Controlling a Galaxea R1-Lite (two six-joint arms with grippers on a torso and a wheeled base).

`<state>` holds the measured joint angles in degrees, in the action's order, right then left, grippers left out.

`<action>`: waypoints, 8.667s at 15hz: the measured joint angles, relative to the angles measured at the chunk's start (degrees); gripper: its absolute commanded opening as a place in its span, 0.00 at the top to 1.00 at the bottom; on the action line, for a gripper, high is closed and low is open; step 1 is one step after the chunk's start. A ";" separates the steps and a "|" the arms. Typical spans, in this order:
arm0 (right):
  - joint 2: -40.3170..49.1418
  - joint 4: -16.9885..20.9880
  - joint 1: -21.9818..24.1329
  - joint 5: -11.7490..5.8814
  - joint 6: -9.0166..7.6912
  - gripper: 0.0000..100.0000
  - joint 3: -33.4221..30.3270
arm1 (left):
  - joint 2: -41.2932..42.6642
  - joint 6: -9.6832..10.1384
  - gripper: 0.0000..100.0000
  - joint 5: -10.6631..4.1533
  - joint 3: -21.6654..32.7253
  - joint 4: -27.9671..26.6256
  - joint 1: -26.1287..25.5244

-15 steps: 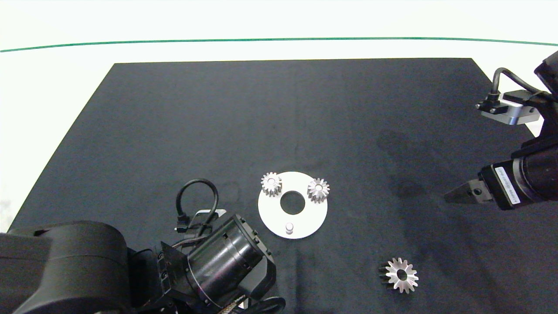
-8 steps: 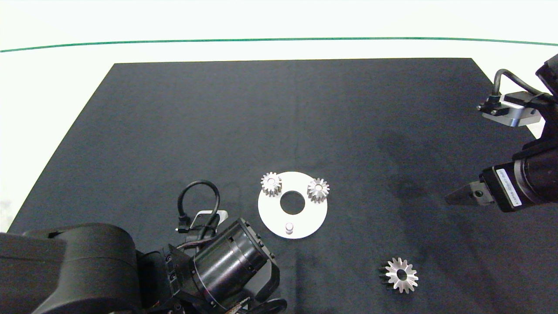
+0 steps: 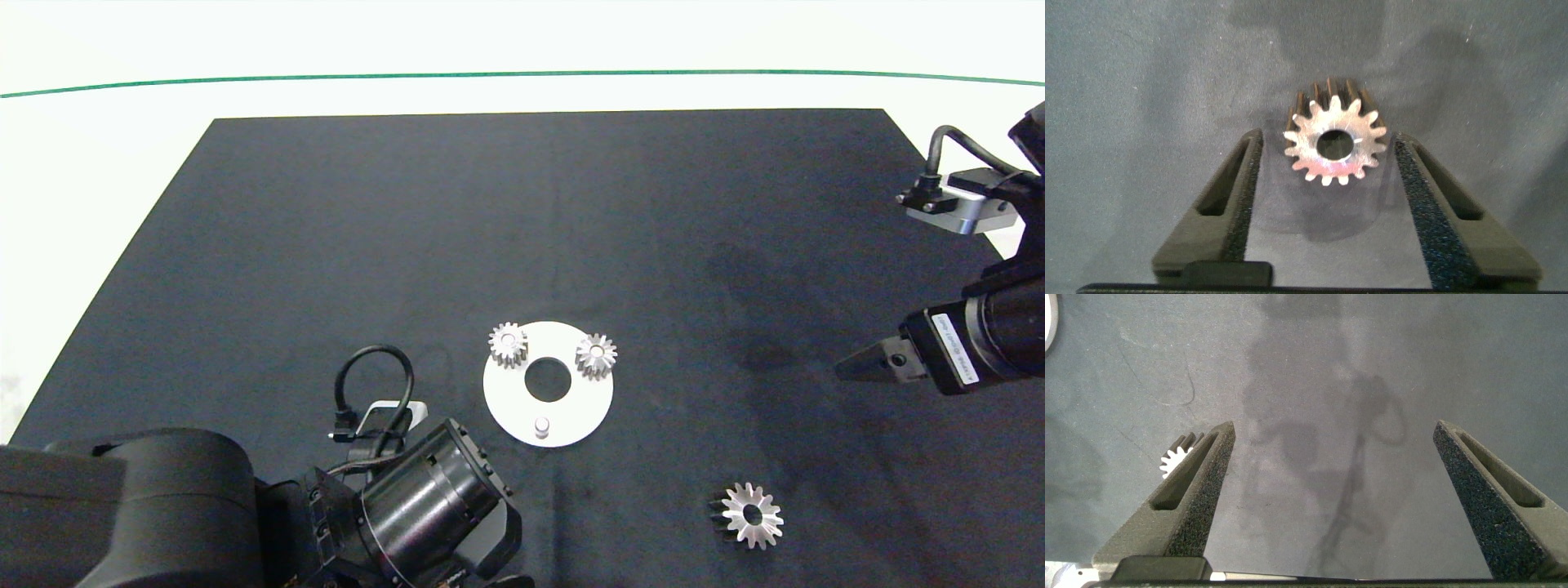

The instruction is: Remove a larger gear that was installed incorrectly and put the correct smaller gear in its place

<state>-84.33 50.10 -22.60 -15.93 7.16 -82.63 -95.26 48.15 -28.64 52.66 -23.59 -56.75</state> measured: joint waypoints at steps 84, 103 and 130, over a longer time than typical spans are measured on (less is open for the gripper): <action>16.68 -0.02 12.08 4.58 -8.97 0.00 -0.52 | -17.03 -16.29 0.87 -3.17 39.29 -14.19 -2.90; 17.16 0.00 11.95 4.64 -9.55 0.00 -0.26 | -16.40 -15.74 0.87 -3.23 38.49 -14.28 -2.43; 17.52 0.00 11.91 4.85 -9.57 0.00 -0.23 | -17.73 -15.75 0.00 -3.22 38.22 -14.30 -2.84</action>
<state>-66.82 50.10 -10.69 -11.08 -2.41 -82.86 -112.98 32.40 -31.85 90.88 -37.89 -59.59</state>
